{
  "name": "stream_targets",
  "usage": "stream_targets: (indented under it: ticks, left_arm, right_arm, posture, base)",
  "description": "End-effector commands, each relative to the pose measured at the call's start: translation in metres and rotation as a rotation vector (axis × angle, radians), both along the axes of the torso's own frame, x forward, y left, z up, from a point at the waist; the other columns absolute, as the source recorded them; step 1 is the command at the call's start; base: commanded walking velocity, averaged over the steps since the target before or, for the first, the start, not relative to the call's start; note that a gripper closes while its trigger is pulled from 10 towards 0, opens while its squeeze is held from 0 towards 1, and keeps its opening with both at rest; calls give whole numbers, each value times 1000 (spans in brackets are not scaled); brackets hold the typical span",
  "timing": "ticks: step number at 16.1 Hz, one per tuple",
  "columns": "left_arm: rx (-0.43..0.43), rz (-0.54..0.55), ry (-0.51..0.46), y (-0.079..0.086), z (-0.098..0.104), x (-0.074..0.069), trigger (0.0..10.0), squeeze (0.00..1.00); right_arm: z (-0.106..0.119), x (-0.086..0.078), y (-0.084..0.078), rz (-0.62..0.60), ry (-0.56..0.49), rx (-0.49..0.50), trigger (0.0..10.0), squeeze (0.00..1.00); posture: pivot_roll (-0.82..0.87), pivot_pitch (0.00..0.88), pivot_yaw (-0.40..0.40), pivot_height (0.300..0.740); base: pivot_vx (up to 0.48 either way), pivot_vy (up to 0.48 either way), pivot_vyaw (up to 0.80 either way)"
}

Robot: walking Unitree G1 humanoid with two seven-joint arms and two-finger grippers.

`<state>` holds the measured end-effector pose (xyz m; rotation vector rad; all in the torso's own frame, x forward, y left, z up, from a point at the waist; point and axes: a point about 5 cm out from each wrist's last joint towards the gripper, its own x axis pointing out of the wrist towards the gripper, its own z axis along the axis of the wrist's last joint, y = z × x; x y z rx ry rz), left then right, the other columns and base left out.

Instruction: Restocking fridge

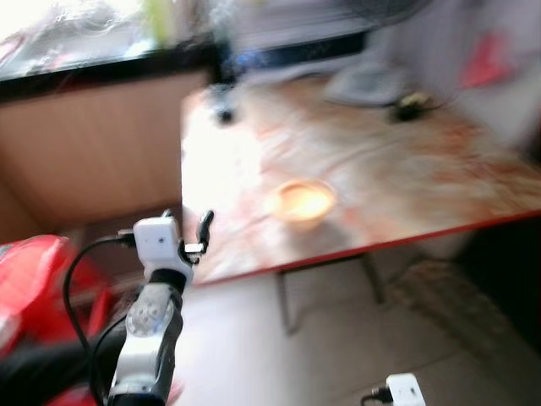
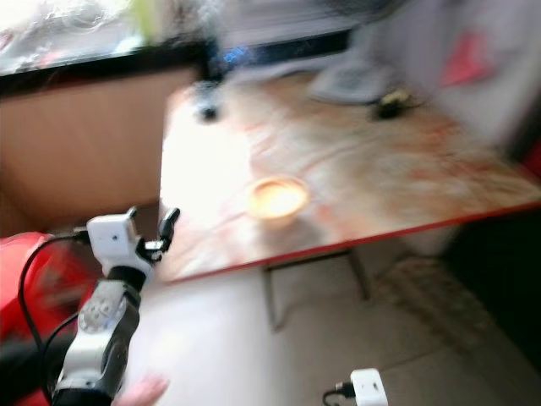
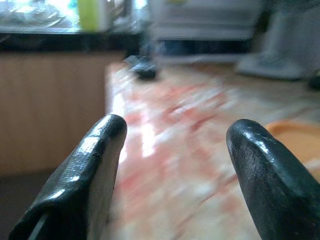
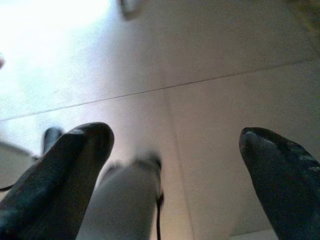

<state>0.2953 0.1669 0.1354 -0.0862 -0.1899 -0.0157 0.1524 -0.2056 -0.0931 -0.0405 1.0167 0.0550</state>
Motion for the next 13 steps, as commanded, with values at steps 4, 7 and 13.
stream_targets:
  ticks: [4,7,13]
  left_arm:
    - [-4,-38,-2,-11,2,2,10000,0]
    - [-3,-41,-2,-13,2,2,10000,0]
    - [-43,-52,27,-17,-3,1,10000,0]
  right_arm:
    - [-2,-9,-8,-7,26,-17,10000,0]
    - [-2,-9,-7,-4,25,-13,10000,0]
    - [-2,-7,-7,13,23,-18,10000,0]
  posture:
    - [-4,0,29,740]
    - [-2,0,28,740]
    - [9,0,22,740]
  base:
    - [345,0,0]
    - [325,0,0]
    - [51,0,0]
